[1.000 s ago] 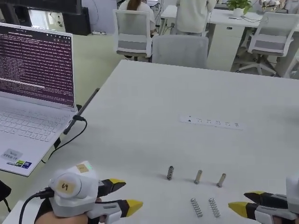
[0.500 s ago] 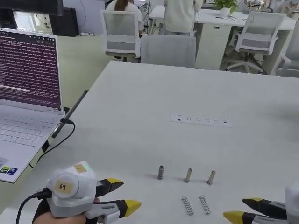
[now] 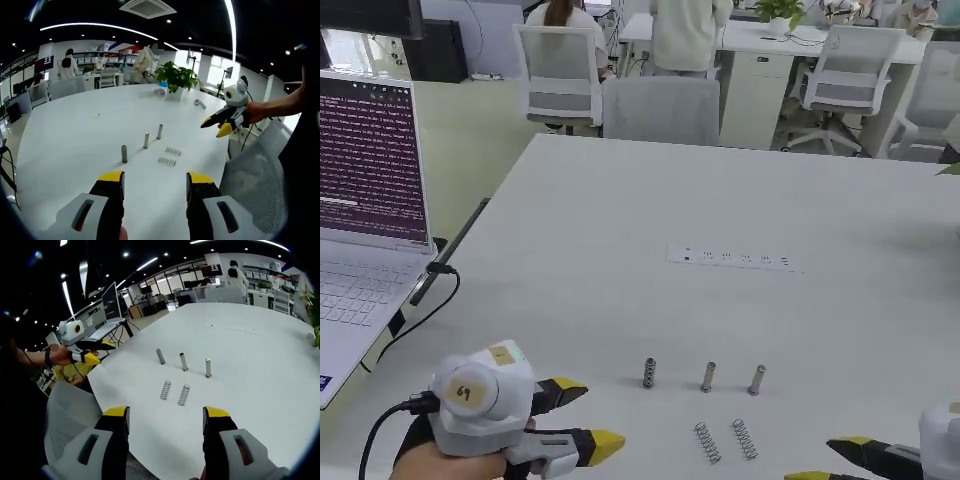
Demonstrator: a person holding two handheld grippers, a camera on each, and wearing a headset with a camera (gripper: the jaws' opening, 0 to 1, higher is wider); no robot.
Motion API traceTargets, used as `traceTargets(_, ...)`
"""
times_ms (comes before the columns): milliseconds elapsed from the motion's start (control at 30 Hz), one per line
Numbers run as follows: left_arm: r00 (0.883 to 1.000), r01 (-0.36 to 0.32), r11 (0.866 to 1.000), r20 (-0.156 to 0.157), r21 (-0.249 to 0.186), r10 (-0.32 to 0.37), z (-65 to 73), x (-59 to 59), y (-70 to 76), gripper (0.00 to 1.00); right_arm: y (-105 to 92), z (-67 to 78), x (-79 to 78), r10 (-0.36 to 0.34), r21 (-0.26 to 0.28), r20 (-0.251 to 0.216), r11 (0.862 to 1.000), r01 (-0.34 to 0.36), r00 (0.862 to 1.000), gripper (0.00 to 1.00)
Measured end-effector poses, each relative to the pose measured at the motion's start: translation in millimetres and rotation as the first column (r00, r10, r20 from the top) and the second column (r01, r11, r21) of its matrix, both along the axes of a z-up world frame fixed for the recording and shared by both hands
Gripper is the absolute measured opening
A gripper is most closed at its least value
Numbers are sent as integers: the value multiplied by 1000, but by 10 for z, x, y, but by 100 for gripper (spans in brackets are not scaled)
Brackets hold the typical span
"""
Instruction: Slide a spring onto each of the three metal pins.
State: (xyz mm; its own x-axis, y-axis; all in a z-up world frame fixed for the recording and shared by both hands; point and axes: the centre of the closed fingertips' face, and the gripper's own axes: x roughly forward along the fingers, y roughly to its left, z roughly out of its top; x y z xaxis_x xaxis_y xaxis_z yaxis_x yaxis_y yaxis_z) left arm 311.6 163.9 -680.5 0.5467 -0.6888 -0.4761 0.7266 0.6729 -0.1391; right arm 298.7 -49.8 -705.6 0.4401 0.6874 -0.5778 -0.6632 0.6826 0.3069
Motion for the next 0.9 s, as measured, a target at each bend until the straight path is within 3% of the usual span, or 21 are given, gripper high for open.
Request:
traceTargets(433, 988, 154, 986, -4, 66, -154, -87, 73, -348, 49, -24, 26, -39, -17, 14, 2, 1000, 17, 1000, 58)
traceTargets(900, 958, 285, 950, -5, 125, -287, -191, 213, -676, 48, -8, 32, -101, -16, 18, -2, 1000, 16, 1000, 58)
